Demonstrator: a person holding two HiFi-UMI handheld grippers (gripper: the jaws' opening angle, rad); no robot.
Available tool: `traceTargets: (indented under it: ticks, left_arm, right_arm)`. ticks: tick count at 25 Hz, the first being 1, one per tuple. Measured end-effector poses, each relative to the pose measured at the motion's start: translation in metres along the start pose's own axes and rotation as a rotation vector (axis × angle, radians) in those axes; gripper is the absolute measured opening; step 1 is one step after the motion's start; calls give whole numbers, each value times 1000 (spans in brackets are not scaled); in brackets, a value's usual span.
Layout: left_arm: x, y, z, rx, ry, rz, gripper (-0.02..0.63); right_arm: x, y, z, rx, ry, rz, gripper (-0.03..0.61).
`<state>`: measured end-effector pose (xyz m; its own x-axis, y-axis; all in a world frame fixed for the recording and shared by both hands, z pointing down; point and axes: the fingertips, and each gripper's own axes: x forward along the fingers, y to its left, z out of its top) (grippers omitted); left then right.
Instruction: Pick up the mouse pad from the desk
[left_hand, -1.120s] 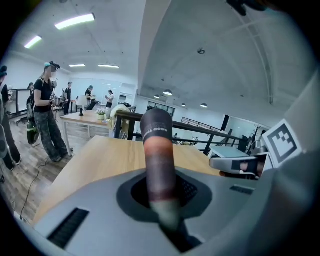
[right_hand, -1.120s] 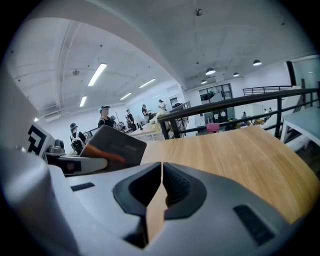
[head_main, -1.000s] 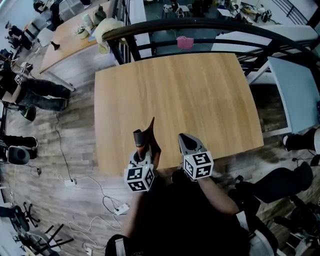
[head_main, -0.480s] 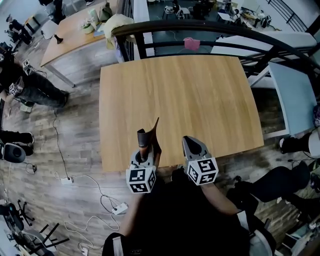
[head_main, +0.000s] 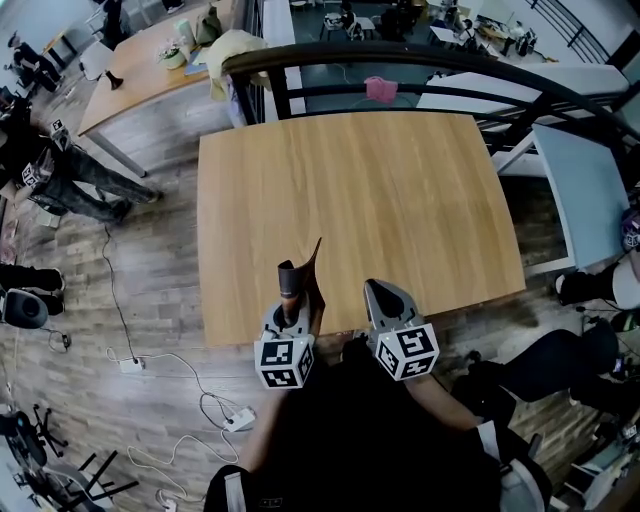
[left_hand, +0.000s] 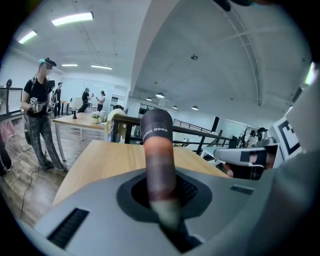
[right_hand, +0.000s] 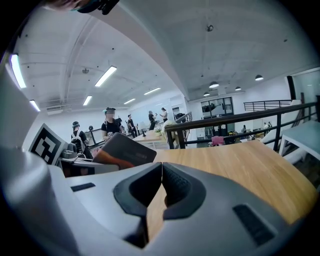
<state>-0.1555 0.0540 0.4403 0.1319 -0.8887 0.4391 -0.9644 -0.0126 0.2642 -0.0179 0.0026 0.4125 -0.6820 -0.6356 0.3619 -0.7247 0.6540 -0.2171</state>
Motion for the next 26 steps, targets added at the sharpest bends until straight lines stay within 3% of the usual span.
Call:
traceTargets:
  ticks: [26]
  left_arm:
    - [2, 2, 1, -6, 7, -4, 43]
  right_arm:
    - [4, 4, 7, -27, -6, 13, 31]
